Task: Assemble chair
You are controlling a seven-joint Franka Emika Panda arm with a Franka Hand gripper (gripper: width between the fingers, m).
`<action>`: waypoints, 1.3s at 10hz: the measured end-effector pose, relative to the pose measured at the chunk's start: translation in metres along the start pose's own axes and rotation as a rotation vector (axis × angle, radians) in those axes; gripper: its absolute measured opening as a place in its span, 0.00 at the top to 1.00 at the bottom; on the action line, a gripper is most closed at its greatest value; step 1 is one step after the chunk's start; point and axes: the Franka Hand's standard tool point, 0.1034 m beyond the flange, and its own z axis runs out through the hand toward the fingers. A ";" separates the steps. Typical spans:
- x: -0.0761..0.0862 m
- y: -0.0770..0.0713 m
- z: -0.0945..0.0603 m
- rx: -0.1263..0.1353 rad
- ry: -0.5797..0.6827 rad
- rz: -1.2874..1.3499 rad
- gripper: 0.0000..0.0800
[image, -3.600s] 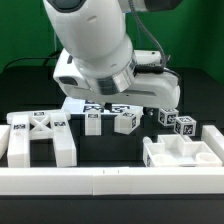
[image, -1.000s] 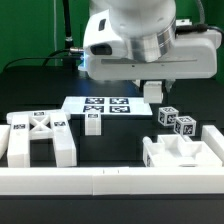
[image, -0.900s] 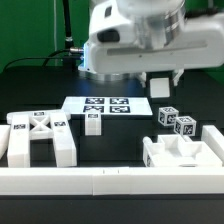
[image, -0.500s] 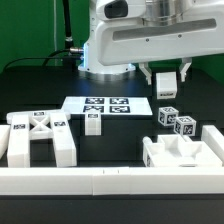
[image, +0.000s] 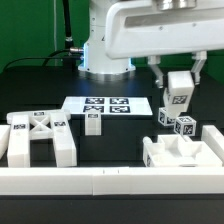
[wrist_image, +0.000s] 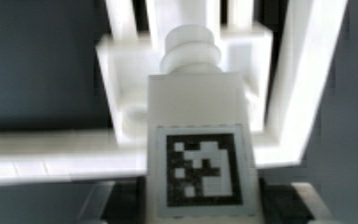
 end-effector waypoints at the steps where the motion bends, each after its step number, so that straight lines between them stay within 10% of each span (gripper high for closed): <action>1: 0.000 0.003 0.000 -0.011 0.108 -0.003 0.64; 5: 0.004 -0.016 0.013 -0.018 0.309 -0.072 0.64; 13: 0.019 -0.040 0.032 -0.002 0.309 -0.119 0.64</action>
Offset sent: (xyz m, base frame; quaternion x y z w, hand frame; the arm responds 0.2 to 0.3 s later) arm 0.0200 0.0204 -0.0011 -0.0119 0.1338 -0.0712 0.9884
